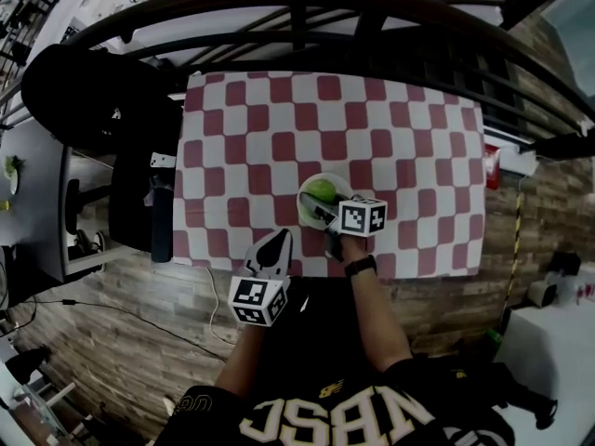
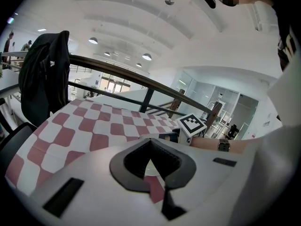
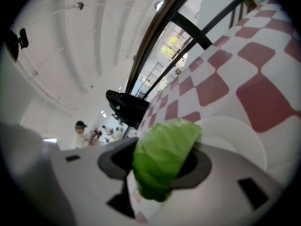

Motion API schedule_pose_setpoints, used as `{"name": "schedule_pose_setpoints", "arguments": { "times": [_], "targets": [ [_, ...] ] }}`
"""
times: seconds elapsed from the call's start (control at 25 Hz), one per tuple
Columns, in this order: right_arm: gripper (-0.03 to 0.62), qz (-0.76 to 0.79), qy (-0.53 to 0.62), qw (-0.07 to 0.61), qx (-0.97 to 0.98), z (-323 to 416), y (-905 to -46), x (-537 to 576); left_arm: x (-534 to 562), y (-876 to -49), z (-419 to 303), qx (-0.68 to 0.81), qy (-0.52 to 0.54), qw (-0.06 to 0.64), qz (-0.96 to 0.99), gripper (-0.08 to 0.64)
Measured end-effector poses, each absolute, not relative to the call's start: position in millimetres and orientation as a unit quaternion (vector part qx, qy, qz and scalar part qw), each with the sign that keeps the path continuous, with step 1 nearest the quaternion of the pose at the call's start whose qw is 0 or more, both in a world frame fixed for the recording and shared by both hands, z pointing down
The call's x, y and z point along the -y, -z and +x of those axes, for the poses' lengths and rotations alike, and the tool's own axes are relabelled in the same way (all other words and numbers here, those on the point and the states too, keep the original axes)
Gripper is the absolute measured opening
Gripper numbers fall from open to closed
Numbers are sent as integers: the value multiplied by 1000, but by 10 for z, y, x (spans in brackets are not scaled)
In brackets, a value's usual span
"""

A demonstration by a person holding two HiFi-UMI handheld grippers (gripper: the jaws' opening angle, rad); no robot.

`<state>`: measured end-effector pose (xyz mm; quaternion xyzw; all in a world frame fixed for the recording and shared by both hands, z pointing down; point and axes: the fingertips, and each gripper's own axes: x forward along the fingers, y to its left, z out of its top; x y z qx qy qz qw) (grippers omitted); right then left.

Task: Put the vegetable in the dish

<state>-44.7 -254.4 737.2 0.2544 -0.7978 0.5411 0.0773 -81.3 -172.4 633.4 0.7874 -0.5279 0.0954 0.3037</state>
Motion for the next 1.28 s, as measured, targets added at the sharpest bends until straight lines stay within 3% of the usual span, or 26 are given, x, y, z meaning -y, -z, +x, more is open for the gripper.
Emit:
{"name": "schedule_pose_setpoints", "arguments": {
  "times": [0.24,0.56,0.8,1.12,1.28],
  "targets": [
    [226,259,-537,105,796,-383,-7438,2474,1679,-6356,-808,519,-101,303,792,17],
    [345,300,-494,243,779,-163,-7655,2383,1628,-6399,-839,514,-106,307,794,17],
    [371,306,-461,324,768,-22,-7731,2342,1579,-6442,-817,505,-111,311,797,17],
    [371,327,-492,281,756,121,-7739,2252,1583,-6449,-815,503,-109,315,797,17],
    [370,330,-506,182,776,143,-7596,2309,1585,-6454,-783,499,-110,315,799,17]
  ]
}}
